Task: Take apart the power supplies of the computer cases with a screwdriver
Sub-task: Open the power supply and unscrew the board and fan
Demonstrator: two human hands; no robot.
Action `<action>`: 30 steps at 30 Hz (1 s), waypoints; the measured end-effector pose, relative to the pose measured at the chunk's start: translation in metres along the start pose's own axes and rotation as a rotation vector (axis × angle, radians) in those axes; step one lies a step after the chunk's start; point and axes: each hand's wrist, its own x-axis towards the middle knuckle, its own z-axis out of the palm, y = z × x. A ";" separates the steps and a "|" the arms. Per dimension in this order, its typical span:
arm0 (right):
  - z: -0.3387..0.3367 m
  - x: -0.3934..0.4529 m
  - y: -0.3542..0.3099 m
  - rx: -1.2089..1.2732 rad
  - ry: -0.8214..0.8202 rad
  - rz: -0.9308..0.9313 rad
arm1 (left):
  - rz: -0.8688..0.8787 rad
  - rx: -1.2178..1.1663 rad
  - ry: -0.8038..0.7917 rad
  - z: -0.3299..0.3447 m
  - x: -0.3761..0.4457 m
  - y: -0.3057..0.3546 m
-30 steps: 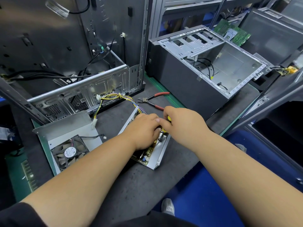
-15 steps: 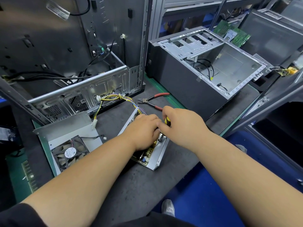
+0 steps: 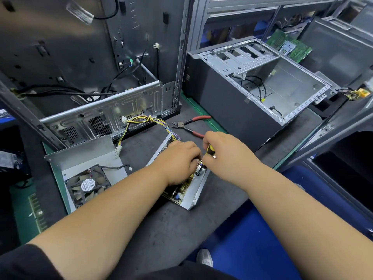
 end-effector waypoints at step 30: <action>-0.008 0.027 0.030 0.047 -0.191 -0.338 | -0.456 -0.027 0.192 -0.003 -0.045 0.049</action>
